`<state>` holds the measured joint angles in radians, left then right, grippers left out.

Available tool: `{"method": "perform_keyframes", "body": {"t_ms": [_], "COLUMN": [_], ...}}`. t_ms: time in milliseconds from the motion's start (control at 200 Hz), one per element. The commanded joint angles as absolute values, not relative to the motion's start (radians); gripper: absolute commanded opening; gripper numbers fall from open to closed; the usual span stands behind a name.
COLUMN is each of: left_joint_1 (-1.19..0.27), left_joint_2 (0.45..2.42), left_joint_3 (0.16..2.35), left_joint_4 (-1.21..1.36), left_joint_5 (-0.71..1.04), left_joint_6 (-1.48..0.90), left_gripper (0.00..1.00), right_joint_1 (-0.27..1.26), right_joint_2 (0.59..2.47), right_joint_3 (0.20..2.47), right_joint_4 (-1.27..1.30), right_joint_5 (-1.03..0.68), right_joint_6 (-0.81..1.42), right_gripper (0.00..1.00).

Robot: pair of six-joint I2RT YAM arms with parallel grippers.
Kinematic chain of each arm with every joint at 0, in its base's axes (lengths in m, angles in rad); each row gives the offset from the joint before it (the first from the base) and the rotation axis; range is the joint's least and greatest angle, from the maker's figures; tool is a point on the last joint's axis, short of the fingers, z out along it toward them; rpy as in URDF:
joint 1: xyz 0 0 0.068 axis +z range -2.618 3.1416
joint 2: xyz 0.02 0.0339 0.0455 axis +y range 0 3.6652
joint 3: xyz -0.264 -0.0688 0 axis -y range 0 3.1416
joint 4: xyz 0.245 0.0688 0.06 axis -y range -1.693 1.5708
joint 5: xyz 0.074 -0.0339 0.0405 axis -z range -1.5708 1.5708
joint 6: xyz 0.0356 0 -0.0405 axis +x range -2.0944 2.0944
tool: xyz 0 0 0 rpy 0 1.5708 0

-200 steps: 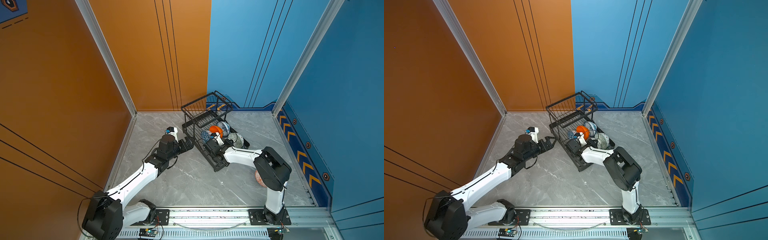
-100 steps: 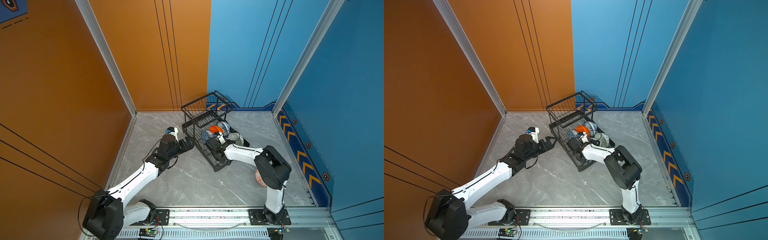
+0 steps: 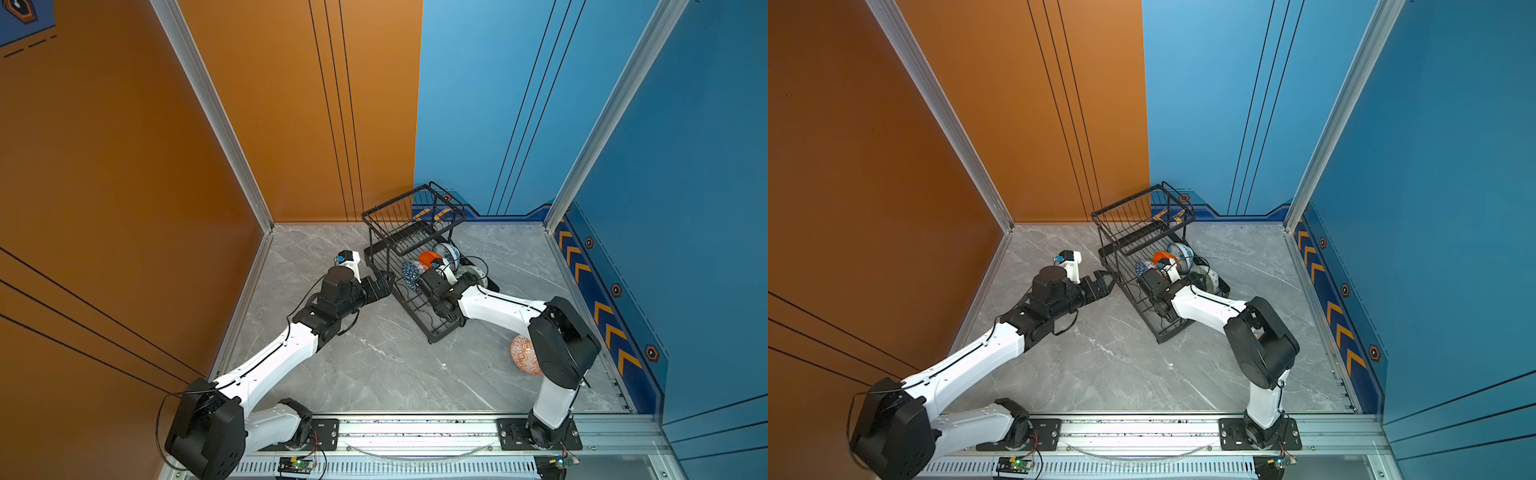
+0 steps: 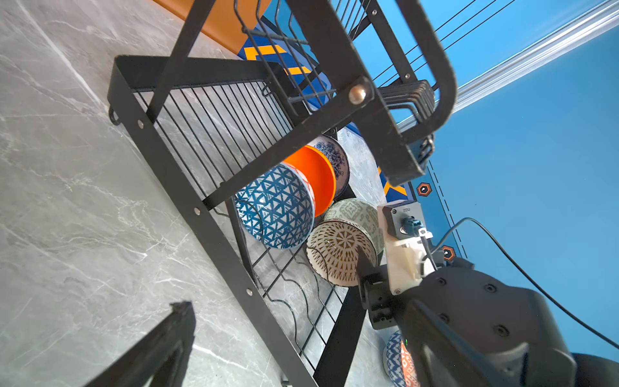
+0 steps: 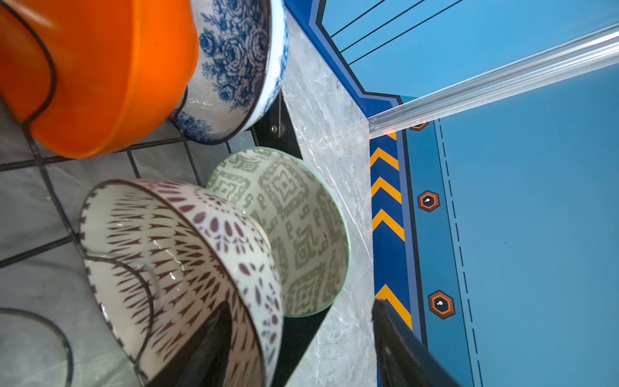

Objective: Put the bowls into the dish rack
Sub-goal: 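Open the right gripper and move it over the orange-patterned bowl on the floor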

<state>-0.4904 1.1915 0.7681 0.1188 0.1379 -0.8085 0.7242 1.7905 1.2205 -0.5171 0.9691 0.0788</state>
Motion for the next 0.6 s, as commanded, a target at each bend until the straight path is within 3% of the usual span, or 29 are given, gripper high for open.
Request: {"method": "perform_keyframes", "body": {"t_ms": [0, 145, 330, 590], "left_joint_1": [-0.503, -0.511, -0.559, -0.692], "left_joint_2": [1.196, 1.177, 1.163, 1.250], "left_joint_3": [0.798, 0.799, 0.833, 0.943], "left_joint_4": [0.088, 0.060, 0.020, 0.000], "left_joint_5": [0.107, 0.084, 0.033, -0.031], "left_joint_6": [-0.784, -0.772, -0.715, -0.632], "left_gripper": [0.98, 0.98, 0.98, 0.98], "right_joint_1": [0.726, 0.723, 0.709, 0.459], "right_joint_2": [1.730, 1.640, 1.461, 1.157], "right_joint_3": [1.209, 1.188, 1.135, 0.965], "right_joint_4": [-0.545, -0.547, -0.567, -0.674], "right_joint_5": [0.903, 0.844, 0.762, 0.542], "right_joint_6": [0.095, 0.124, 0.204, 0.490], "right_gripper": [0.80, 1.00, 1.00, 1.00]}}
